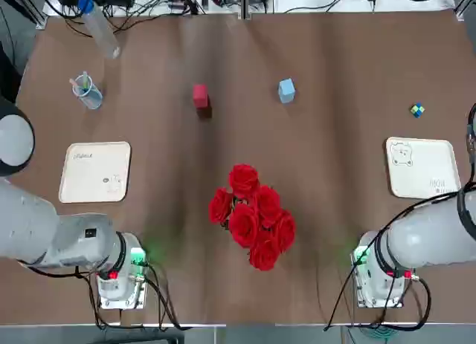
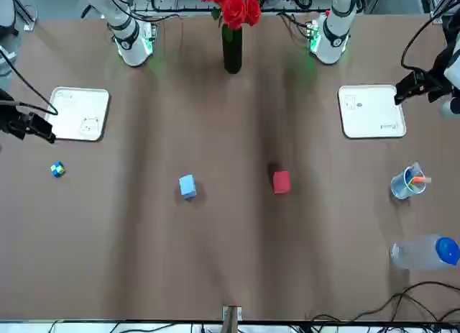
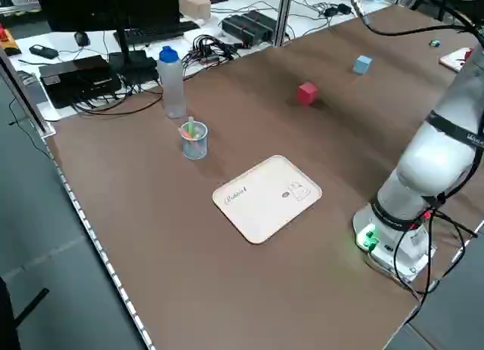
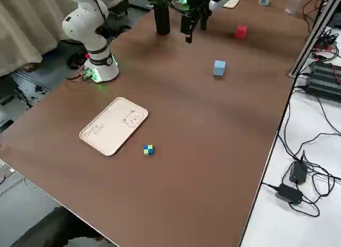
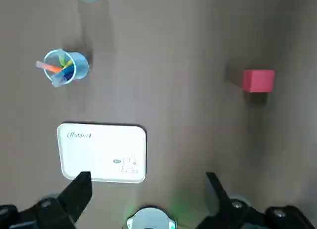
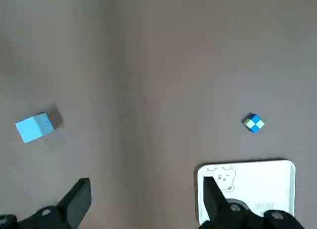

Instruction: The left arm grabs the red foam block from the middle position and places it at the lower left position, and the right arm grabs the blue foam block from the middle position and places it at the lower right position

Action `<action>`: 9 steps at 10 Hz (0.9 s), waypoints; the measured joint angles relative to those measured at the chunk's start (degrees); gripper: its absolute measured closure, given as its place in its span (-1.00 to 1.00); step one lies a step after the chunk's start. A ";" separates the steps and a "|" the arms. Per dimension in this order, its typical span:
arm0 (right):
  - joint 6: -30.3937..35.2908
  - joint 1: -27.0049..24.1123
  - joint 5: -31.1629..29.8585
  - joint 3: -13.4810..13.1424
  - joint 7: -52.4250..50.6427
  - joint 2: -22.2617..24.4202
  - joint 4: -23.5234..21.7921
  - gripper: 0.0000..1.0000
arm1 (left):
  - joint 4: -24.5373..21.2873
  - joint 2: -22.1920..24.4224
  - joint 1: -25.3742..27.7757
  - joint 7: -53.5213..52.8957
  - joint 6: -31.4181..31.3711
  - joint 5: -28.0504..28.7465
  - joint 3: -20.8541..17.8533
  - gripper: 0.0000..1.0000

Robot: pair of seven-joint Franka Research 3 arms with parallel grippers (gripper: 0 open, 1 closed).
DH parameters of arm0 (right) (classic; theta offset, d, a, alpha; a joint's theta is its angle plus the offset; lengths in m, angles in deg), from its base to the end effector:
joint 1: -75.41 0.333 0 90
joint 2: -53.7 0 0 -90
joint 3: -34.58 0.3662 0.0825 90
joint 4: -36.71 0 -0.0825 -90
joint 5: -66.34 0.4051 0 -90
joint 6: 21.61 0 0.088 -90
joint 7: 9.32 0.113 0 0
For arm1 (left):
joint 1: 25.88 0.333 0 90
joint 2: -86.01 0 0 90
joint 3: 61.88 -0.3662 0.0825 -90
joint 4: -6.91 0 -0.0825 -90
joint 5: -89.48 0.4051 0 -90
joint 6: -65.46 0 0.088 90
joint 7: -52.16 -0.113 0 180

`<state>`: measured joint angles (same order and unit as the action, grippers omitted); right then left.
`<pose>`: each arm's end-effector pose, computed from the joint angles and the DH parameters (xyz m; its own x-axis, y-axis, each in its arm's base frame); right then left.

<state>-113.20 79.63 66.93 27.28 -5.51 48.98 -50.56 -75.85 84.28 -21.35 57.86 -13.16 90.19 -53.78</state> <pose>0.6064 -0.0280 0.6463 0.9928 -0.1199 -0.0063 -0.1199 -0.9928 0.0006 0.5638 -0.0320 0.6963 0.9941 0.0396 -0.1007 0.0379 -0.9991 -0.0182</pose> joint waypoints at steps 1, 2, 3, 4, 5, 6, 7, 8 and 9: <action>0.12 0.00 0.11 0.00 0.00 0.02 0.00 -1.00 | 0.00 0.00 -0.02 0.00 0.00 0.00 0.01 -1.00; 0.17 0.00 0.15 0.00 0.01 0.02 0.00 -1.00 | 0.00 -0.01 -0.05 0.00 0.00 0.00 0.06 -1.00; 0.28 0.00 0.16 -0.01 0.02 0.02 0.00 -1.00 | -0.06 -0.17 -0.11 -0.04 -0.05 -0.01 0.13 -1.00; 0.56 0.00 0.16 -0.04 0.09 0.02 -0.02 -1.00 | -0.20 -0.90 -0.27 -0.01 -0.89 -0.03 0.36 -1.00; 0.73 -0.01 0.17 -0.08 0.12 0.01 -0.12 -1.00 | -0.35 -2.39 -0.60 0.19 -2.74 -0.04 0.70 -1.00; 0.59 -0.02 0.18 -0.12 0.13 -0.03 -0.38 -1.00 | -0.43 -4.54 -0.91 0.63 -4.98 -0.25 0.94 -1.00; -0.89 -0.01 0.29 -0.08 0.13 -0.12 -1.27 -1.00 | -0.47 -6.81 -1.23 2.60 -7.28 -1.06 1.22 -1.00; -4.66 0.06 0.79 0.11 0.12 -0.24 -3.60 -1.00 | -0.53 -8.82 -2.33 6.08 -9.27 -1.73 1.38 -1.00; -8.34 0.24 1.23 0.94 0.08 -0.68 -6.42 -1.00 | -0.65 -10.88 -4.70 10.33 -10.99 -1.75 1.53 -1.00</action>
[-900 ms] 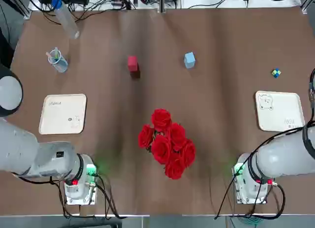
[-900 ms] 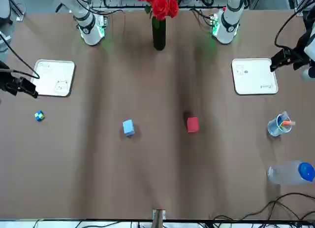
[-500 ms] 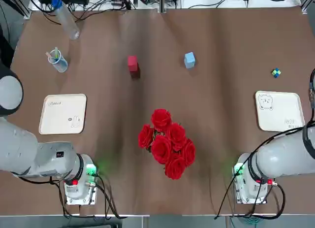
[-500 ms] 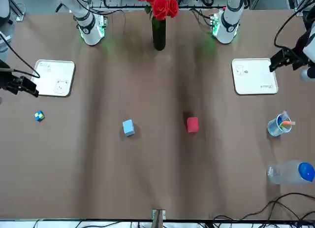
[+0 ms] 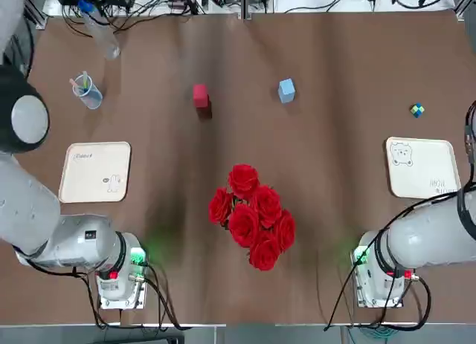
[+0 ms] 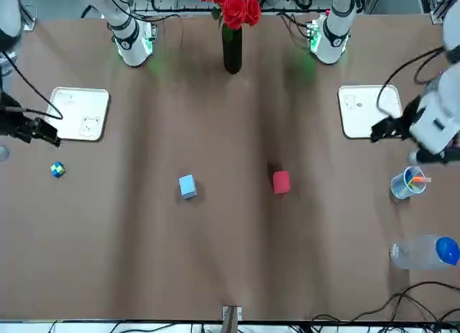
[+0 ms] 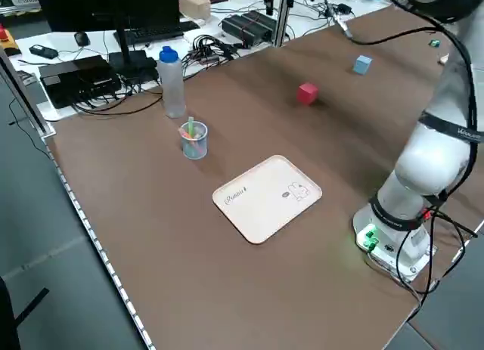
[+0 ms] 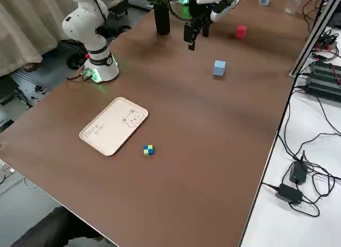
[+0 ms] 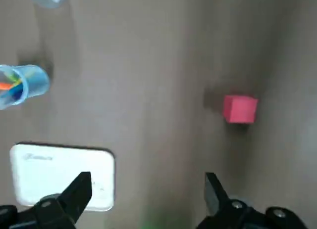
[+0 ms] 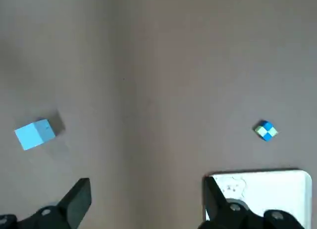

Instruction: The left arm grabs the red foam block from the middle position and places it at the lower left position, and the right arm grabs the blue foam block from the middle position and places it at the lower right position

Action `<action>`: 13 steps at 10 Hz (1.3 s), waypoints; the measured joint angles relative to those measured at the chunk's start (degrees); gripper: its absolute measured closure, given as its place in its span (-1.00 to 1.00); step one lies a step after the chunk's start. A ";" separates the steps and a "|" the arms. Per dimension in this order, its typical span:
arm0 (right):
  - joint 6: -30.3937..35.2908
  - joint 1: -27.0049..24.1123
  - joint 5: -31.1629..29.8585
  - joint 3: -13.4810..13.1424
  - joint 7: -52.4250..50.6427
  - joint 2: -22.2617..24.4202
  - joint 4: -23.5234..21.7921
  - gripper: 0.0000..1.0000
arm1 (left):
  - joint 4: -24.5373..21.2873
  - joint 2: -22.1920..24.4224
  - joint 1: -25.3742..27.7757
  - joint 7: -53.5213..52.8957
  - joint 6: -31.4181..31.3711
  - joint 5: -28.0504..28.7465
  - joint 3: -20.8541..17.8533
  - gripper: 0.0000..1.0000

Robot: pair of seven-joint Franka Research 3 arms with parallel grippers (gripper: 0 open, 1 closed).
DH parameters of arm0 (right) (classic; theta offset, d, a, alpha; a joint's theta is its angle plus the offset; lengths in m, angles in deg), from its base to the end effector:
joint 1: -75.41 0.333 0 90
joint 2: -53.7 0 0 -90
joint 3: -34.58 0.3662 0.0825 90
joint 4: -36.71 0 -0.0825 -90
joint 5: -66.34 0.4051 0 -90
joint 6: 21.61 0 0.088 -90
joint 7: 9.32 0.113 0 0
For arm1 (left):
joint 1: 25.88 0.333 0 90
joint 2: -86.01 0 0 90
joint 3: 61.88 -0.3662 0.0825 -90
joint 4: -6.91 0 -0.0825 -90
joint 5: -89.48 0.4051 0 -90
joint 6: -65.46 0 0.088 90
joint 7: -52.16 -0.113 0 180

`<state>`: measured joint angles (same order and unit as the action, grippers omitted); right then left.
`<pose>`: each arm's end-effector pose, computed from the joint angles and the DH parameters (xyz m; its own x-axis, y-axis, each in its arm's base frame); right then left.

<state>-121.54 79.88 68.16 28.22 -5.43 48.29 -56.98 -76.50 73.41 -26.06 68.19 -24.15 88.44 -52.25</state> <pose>0.6191 -0.0143 0.5958 0.9943 -0.1055 0.0136 -0.1052 -0.9942 -0.0219 0.6382 -0.1003 0.5918 0.9869 0.1091 -0.1193 0.1125 -0.9934 0.0225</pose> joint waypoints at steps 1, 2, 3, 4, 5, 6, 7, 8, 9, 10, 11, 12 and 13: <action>-1.99 0.35 0.08 1.83 0.27 -1.34 -1.26 -1.00 | -0.36 -1.95 -2.51 3.25 -1.72 0.00 0.18 -1.00; -4.17 1.71 0.13 3.14 0.75 -3.59 -1.35 -1.00 | -1.56 -3.64 -4.44 5.44 -4.56 0.00 0.33 -1.00; -6.70 4.19 0.21 3.61 1.15 -5.92 -1.33 -1.00 | -3.21 -5.27 -6.32 8.39 -8.64 0.00 0.42 -1.00; -9.39 7.27 0.36 3.78 1.60 -8.30 -1.33 -1.00 | -4.56 -7.46 -8.12 12.13 -13.32 -0.02 0.49 -1.00; -12.38 10.42 0.43 3.87 2.42 -10.48 -1.31 -1.00 | -5.18 -10.17 -9.66 15.27 -17.38 -0.02 0.55 -1.00; -15.56 13.33 0.44 3.92 3.01 -12.56 -1.30 -1.00 | -5.48 -13.32 -11.44 17.50 -20.75 -0.01 0.55 -1.00; -19.02 15.77 0.45 3.94 3.35 -14.65 -1.29 -1.00 | -5.59 -16.42 -13.10 18.81 -23.44 0.13 0.54 -1.00; -21.87 17.82 0.45 3.94 3.72 -16.78 -1.25 -1.00 | -5.59 -19.19 -14.51 19.72 -25.31 0.48 0.52 -1.00; -23.55 19.61 0.45 3.93 4.50 -18.99 -1.20 -1.00 | -5.59 -21.42 -15.55 20.18 -26.34 1.64 0.48 -0.96; -25.20 20.97 0.63 3.93 5.62 -21.45 -1.01 -1.00 | -5.57 -23.22 -16.49 20.82 -27.76 3.01 0.44 -0.93; -26.88 21.98 1.02 3.92 7.82 -24.29 -0.29 -1.00 | -5.54 -24.65 -17.06 21.56 -29.43 3.89 0.44 -0.93; -28.41 22.76 1.23 3.90 9.77 -27.23 0.50 -1.00 | -5.50 -25.65 -17.41 22.09 -30.11 4.17 0.45 -0.93; -29.53 23.56 1.30 3.90 10.46 -29.55 1.21 -1.00 | -5.49 -26.34 -17.96 22.40 -30.19 4.21 0.43 -0.93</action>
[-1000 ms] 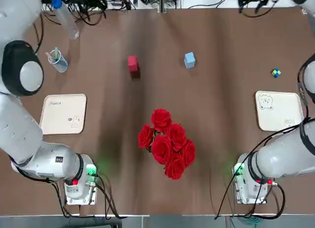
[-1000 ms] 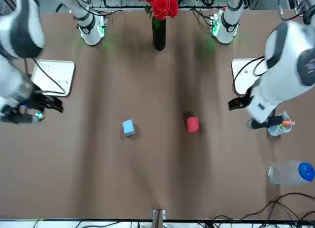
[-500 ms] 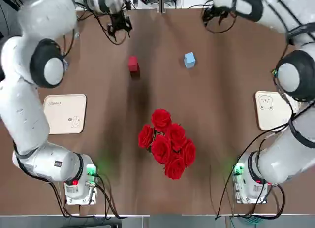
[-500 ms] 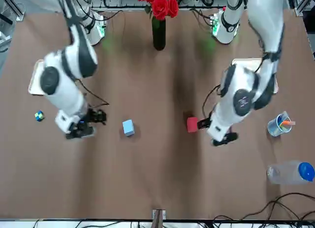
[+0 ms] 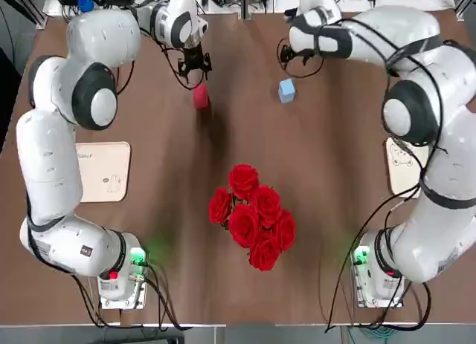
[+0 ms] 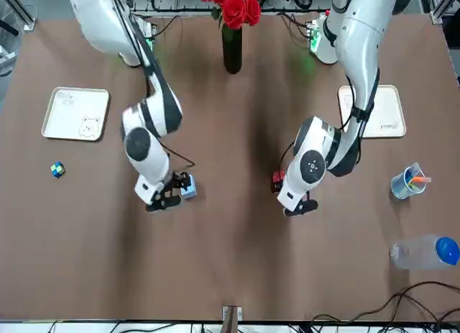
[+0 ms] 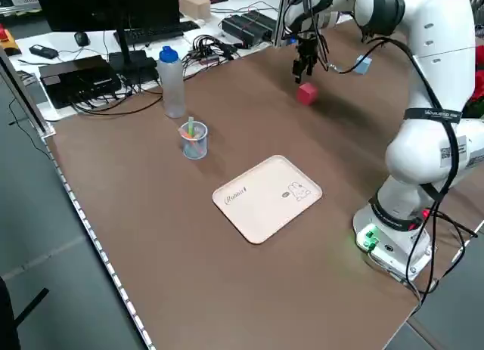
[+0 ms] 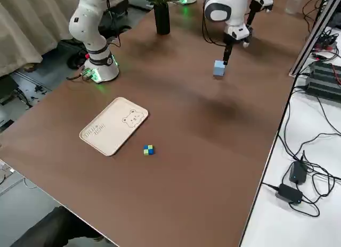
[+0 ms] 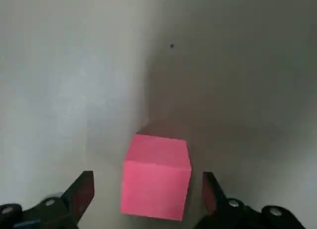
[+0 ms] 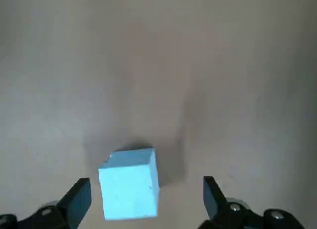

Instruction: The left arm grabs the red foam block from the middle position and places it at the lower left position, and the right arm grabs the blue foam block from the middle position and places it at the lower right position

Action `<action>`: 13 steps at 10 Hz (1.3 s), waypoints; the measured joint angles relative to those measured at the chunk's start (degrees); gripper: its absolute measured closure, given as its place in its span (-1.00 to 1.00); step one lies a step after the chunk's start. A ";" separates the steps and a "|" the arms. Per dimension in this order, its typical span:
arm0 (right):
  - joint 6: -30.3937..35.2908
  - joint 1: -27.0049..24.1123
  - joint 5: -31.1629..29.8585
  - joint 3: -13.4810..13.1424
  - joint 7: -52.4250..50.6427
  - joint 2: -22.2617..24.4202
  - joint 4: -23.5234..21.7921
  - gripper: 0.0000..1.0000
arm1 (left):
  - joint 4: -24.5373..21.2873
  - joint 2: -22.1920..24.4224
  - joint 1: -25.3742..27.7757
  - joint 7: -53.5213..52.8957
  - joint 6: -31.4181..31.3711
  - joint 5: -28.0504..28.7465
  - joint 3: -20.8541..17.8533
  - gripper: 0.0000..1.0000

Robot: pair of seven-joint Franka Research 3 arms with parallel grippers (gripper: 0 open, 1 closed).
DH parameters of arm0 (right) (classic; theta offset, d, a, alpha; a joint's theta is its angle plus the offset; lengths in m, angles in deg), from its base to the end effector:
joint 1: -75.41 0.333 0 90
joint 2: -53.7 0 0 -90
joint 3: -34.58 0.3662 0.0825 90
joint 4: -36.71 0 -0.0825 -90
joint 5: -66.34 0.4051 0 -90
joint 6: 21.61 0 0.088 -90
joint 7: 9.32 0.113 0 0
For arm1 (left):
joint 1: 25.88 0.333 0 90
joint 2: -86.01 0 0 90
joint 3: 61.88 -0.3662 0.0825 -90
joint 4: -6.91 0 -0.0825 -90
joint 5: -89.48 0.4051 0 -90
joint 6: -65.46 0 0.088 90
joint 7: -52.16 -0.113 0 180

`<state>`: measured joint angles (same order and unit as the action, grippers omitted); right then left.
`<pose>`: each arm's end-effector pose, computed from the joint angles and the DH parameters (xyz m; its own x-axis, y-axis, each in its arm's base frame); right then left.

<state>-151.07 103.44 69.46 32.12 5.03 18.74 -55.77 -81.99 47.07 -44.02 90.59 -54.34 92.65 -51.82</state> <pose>0.6658 0.3258 0.2956 0.9852 0.1689 0.0300 0.1697 -0.9851 -0.0269 0.6602 -0.3271 0.2641 0.9737 0.1783 -0.1422 0.1760 -0.9840 -0.0286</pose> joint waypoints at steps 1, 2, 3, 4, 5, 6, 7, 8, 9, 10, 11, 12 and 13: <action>-0.36 1.01 0.02 0.01 0.30 -1.42 0.44 -1.00 | 0.00 -0.60 -0.66 0.38 -0.01 0.02 -0.01 -0.91; -0.37 1.96 0.02 0.00 0.70 -2.19 0.59 -1.00 | 0.00 -1.10 -1.20 0.97 -0.21 0.17 -0.04 -0.91; -0.37 2.45 0.01 0.00 0.78 -2.50 0.65 -1.00 | 0.00 -1.65 -1.66 1.70 -0.63 0.95 -0.07 -0.89; -0.36 2.50 0.00 -0.07 0.78 -2.67 0.70 -1.00 | -0.13 -2.23 -2.05 2.49 -0.78 2.49 -0.07 -0.89; -0.36 2.49 -0.02 -0.28 0.76 -2.91 0.71 -1.00 | -0.36 -2.75 -2.32 2.89 -0.78 3.38 -0.07 -0.89; -0.36 2.49 -0.04 -0.44 0.72 -3.18 0.71 -1.00 | -0.54 -3.07 -2.39 3.00 -0.79 3.60 -0.07 -0.89; -0.36 2.49 -0.15 -0.49 0.71 -3.34 0.71 -1.00 | -0.53 -3.12 -2.39 3.00 -0.79 3.61 -0.13 -0.89; -0.36 2.49 -0.23 -0.49 0.68 -3.39 0.71 -1.00 | -0.54 -3.13 -2.42 3.00 -0.79 3.61 -0.14 -0.85; -0.36 2.52 -0.26 -0.47 0.64 -3.43 0.71 -1.00 | -0.65 -3.19 -2.55 3.00 -0.79 3.62 -0.14 -0.83; -0.32 2.65 -0.26 -0.45 0.62 -3.56 0.70 -1.00 | -0.94 -3.25 -2.71 3.02 -0.79 3.65 -0.14 -0.67; -0.32 2.87 -0.28 -0.43 0.61 -3.93 0.70 -1.00 | -1.22 -3.32 -2.80 3.02 -0.79 3.70 -0.15 -0.59; -0.32 3.16 -0.29 -0.42 0.61 -4.44 0.69 -1.00 | -1.27 -3.32 -2.82 3.00 -0.79 3.72 -0.14 -0.36; -0.32 3.42 -0.32 -0.42 0.61 -4.89 0.67 -1.00 | -1.13 -3.13 -2.77 2.94 -0.15 3.79 -0.15 -0.28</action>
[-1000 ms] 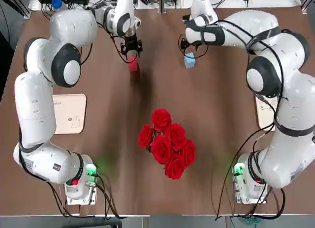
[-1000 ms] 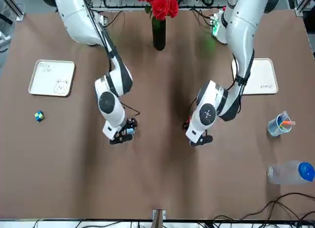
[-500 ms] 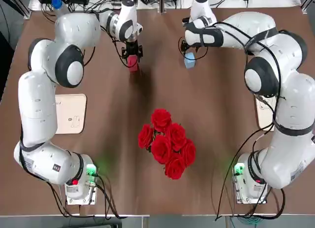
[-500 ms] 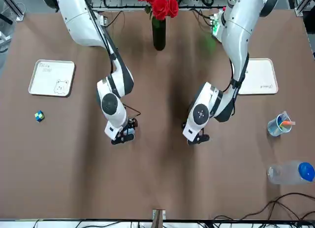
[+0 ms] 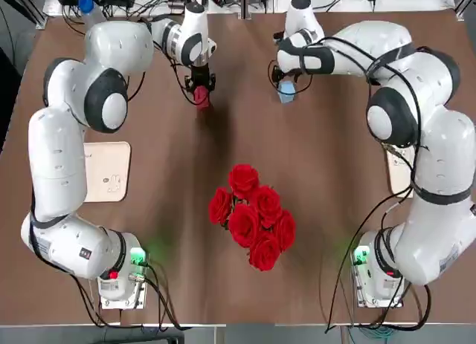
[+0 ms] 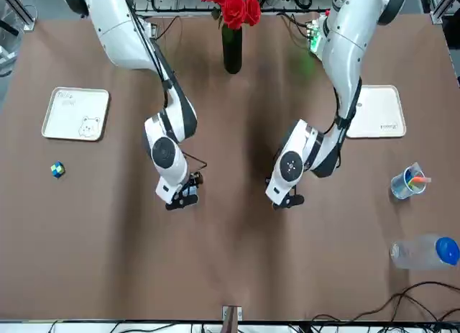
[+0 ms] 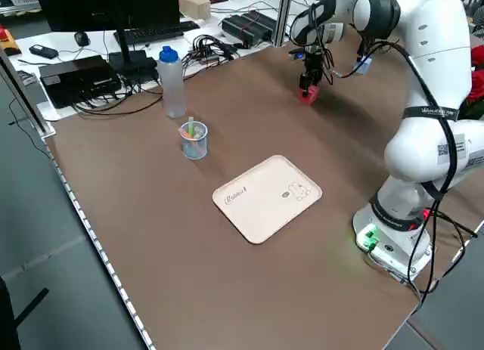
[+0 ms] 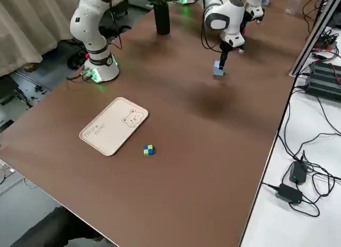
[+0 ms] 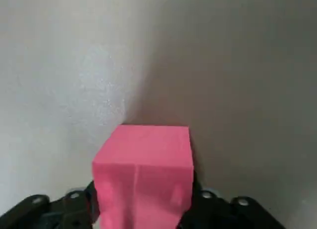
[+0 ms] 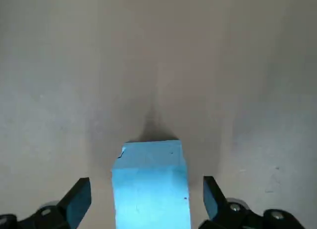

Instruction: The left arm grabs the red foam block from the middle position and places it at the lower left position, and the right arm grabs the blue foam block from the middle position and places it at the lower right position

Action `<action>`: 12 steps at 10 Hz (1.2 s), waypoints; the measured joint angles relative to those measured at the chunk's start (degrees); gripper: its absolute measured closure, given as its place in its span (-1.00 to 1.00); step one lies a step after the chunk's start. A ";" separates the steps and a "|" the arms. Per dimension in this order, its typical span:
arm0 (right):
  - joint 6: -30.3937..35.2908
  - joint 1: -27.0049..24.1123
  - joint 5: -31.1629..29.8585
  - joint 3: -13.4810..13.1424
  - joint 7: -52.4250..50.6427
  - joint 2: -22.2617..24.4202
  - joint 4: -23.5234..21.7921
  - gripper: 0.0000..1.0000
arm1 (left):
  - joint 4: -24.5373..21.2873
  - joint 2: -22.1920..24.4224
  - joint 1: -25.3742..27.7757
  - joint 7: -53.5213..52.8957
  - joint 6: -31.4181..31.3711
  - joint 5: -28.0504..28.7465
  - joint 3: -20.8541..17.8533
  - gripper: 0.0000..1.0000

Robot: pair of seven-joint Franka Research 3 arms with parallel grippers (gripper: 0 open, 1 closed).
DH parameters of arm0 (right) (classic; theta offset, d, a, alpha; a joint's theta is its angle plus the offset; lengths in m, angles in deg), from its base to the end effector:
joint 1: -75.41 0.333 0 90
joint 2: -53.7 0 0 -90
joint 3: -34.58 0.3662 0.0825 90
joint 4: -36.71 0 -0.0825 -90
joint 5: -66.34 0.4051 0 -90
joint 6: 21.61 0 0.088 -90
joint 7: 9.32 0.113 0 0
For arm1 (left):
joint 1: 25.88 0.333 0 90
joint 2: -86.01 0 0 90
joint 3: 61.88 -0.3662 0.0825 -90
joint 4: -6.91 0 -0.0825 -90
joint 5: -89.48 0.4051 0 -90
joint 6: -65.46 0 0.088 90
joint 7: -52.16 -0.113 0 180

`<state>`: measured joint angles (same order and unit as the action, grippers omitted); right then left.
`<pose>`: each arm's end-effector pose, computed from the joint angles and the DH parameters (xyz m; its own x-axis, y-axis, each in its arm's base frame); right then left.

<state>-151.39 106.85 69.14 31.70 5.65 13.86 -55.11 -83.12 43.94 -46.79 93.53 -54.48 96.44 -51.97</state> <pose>0.6463 0.3599 0.2384 0.9762 0.2146 -0.0318 0.2148 -0.9766 0.0040 0.6358 -0.3503 0.2159 0.9746 0.1517 -0.1646 0.1343 -0.9846 -0.1123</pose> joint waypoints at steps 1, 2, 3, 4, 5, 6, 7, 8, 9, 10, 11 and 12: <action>0.04 0.23 -0.03 0.01 0.00 -0.25 -0.10 -1.00 | 0.43 0.68 0.23 -0.09 2.69 0.06 -0.05 -0.28; 0.04 0.45 -0.05 0.01 0.00 -0.40 -0.28 -1.00 | 1.12 2.53 0.83 -0.76 6.81 0.07 -0.10 -0.27; 0.05 0.55 -0.18 0.01 0.00 -0.54 -0.36 -0.99 | 1.52 5.37 1.85 -1.76 11.03 0.07 -0.11 -0.27; 0.06 0.56 -0.45 0.01 0.00 -0.69 -0.39 -0.98 | 1.50 8.53 2.83 -2.56 14.94 0.07 -0.11 -0.27; 0.10 0.57 -0.57 -0.01 0.00 -0.78 -0.41 -0.89 | 1.37 11.08 3.53 -3.40 18.05 0.13 -0.16 -0.27; 0.21 0.56 -0.59 -0.03 0.00 -0.80 -0.41 -0.71 | 0.87 13.47 4.91 -6.00 20.76 0.21 -0.18 -0.27; 0.33 0.56 -0.60 -0.11 0.00 -0.80 -0.41 -0.34 | -1.10 16.44 7.31 -9.63 22.32 0.44 -0.25 -0.27; 0.43 0.56 -0.60 -0.13 0.00 -0.80 -0.41 -0.30 | -4.67 20.22 10.96 -14.21 22.66 0.67 -0.32 -0.27; 0.93 0.56 -0.60 -0.15 0.02 -0.79 -0.24 -0.16 | -8.78 24.29 15.70 -19.68 22.72 0.80 -0.44 -0.27; 2.36 0.54 -0.60 -0.34 0.04 -0.78 0.05 -0.15 | -12.71 27.89 20.96 -24.01 22.73 1.38 -0.53 -0.27; 4.43 0.44 -0.60 -0.91 0.08 -0.75 0.89 -0.14 | -15.88 30.14 25.90 -26.53 22.72 1.91 -0.62 -0.27; 7.38 0.29 -0.61 -1.97 0.09 -0.65 2.85 -0.14 | -18.12 30.71 29.79 -27.62 22.67 2.16 -0.68 -0.27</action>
<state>-144.01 107.14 68.53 29.73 5.73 13.21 -52.26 -101.24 74.65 -17.00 65.92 -31.82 98.61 -52.65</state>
